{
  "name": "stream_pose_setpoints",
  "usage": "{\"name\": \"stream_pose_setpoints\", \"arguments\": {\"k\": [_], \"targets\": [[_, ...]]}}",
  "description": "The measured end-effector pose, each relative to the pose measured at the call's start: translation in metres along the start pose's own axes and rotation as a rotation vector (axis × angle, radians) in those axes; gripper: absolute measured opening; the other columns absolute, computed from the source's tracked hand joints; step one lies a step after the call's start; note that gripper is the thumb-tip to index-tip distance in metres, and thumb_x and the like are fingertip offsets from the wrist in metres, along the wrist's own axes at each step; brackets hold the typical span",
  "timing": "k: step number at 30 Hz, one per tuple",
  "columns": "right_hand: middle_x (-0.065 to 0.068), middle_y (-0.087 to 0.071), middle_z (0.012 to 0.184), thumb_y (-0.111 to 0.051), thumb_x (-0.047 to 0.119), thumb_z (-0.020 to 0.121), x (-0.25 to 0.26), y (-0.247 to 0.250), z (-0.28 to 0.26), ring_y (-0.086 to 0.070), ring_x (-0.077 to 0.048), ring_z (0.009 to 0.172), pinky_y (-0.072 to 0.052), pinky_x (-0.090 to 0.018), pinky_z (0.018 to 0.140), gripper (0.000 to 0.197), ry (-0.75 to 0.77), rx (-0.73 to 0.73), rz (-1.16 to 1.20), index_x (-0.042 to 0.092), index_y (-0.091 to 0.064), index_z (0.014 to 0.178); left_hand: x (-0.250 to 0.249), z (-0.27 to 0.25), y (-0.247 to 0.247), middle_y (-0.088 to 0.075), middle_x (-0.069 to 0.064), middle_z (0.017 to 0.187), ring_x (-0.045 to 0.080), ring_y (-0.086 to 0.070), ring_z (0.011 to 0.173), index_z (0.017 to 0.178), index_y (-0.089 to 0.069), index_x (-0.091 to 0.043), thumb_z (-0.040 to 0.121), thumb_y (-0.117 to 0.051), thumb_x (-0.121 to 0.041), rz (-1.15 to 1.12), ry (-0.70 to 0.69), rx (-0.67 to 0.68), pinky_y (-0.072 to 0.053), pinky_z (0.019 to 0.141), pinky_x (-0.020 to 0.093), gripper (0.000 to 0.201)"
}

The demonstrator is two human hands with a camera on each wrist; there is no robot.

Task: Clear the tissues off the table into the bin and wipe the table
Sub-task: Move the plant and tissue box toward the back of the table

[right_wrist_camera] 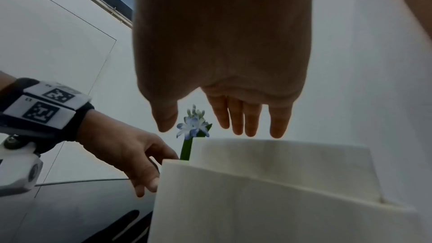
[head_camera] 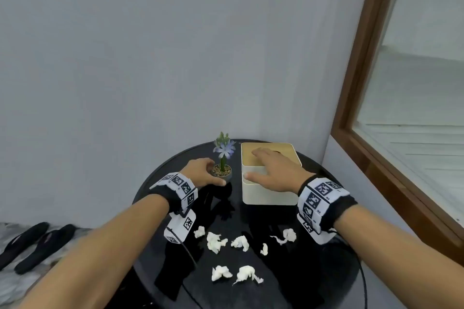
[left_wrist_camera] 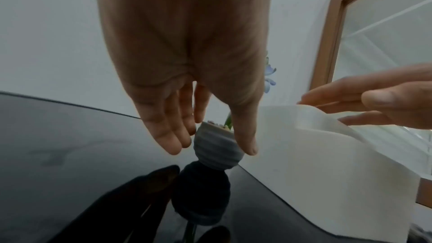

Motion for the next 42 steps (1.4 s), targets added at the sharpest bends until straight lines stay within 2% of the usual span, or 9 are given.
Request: {"name": "stream_pose_setpoints", "arguments": {"k": [6,10,17,19,23,26,31,35,42], "targets": [[-0.003,-0.038,0.15,-0.049,0.059,0.089,-0.003,-0.009,0.005,-0.041,-0.024,0.133,-0.033,-0.041,0.11,0.073,0.021,0.014,-0.056,0.013,-0.034,0.144,-0.002,0.007,-0.01,-0.065,0.003,0.123,0.019,-0.059,0.113,0.128,-0.058,-0.017,0.069,-0.08,-0.053,-0.022,0.016,-0.019,-0.041,0.09,0.024,0.073],[-0.001,-0.027,0.158,-0.046,0.059,0.09,-0.008,-0.015,0.006,-0.029,-0.021,0.143,-0.02,-0.042,0.118,0.074,0.043,0.005,-0.069,0.015,-0.031,0.148,0.004,0.011,-0.011,-0.066,-0.001,0.119,0.016,-0.059,0.111,0.127,-0.06,-0.02,0.067,-0.081,-0.052,-0.064,0.009,-0.051,-0.039,0.089,0.022,0.071],[0.001,-0.017,0.162,-0.042,0.061,0.09,-0.017,-0.026,0.01,-0.015,-0.016,0.149,-0.01,-0.04,0.12,0.078,0.069,-0.011,-0.071,0.019,-0.021,0.152,0.016,0.033,-0.005,-0.068,-0.007,0.107,0.012,-0.064,0.097,0.122,-0.063,-0.024,0.061,-0.083,-0.052,-0.112,0.026,-0.07,-0.051,0.092,0.027,0.07],[0.002,-0.013,0.163,-0.04,0.062,0.091,-0.018,-0.028,0.009,-0.011,-0.016,0.15,-0.007,-0.039,0.121,0.079,0.077,-0.011,-0.081,0.019,-0.018,0.153,0.017,0.041,0.0,-0.069,-0.008,0.104,0.011,-0.065,0.093,0.117,-0.064,-0.026,0.059,-0.083,-0.052,-0.129,0.031,-0.084,-0.052,0.085,0.024,0.066],[0.003,-0.01,0.164,-0.039,0.062,0.091,-0.019,-0.029,0.007,-0.007,-0.014,0.15,-0.004,-0.036,0.12,0.079,0.092,-0.019,-0.095,0.02,-0.014,0.154,0.013,0.062,0.01,-0.068,-0.009,0.096,0.003,-0.061,0.084,0.109,-0.066,-0.027,0.062,-0.084,-0.046,-0.147,0.013,-0.117,-0.04,0.067,0.012,0.054],[0.005,-0.008,0.164,-0.038,0.061,0.092,-0.017,-0.027,0.006,-0.005,-0.012,0.15,-0.002,-0.034,0.12,0.078,0.09,-0.027,-0.09,0.022,-0.011,0.154,0.013,0.083,0.014,-0.069,-0.006,0.098,0.007,-0.063,0.086,0.112,-0.067,-0.024,0.062,-0.085,-0.043,-0.174,0.019,-0.136,-0.049,0.075,0.017,0.057],[0.008,-0.008,0.164,-0.04,0.062,0.091,-0.017,-0.026,0.006,-0.004,-0.009,0.15,0.001,-0.032,0.12,0.078,0.094,-0.039,-0.06,0.025,-0.011,0.154,0.014,0.114,0.013,-0.068,-0.003,0.1,0.014,-0.062,0.092,0.114,-0.066,-0.022,0.064,-0.084,-0.044,-0.16,0.031,-0.133,-0.043,0.077,0.021,0.057],[0.011,-0.009,0.163,-0.041,0.064,0.089,-0.016,-0.025,0.007,-0.005,-0.006,0.149,0.002,-0.029,0.119,0.079,0.077,-0.049,-0.037,0.029,-0.012,0.153,0.019,0.138,0.006,-0.071,-0.001,0.101,0.017,-0.067,0.092,0.112,-0.068,-0.019,0.058,-0.085,-0.05,-0.158,0.056,-0.118,-0.056,0.086,0.032,0.065],[0.014,-0.013,0.161,-0.044,0.065,0.086,-0.013,-0.026,0.008,-0.009,-0.004,0.148,0.006,-0.022,0.115,0.079,0.056,-0.107,-0.024,0.03,-0.016,0.152,0.015,0.167,0.001,-0.072,0.001,0.1,0.019,-0.069,0.09,0.109,-0.069,-0.02,0.053,-0.084,-0.053,-0.164,0.036,-0.089,-0.058,0.084,0.037,0.067]]}}
Point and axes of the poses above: each hand's wrist, its own z-axis towards the middle knuckle, its own y-axis out of the back of the hand, x = y × z, the point moved 5 cm from there along z, towards the middle knuckle
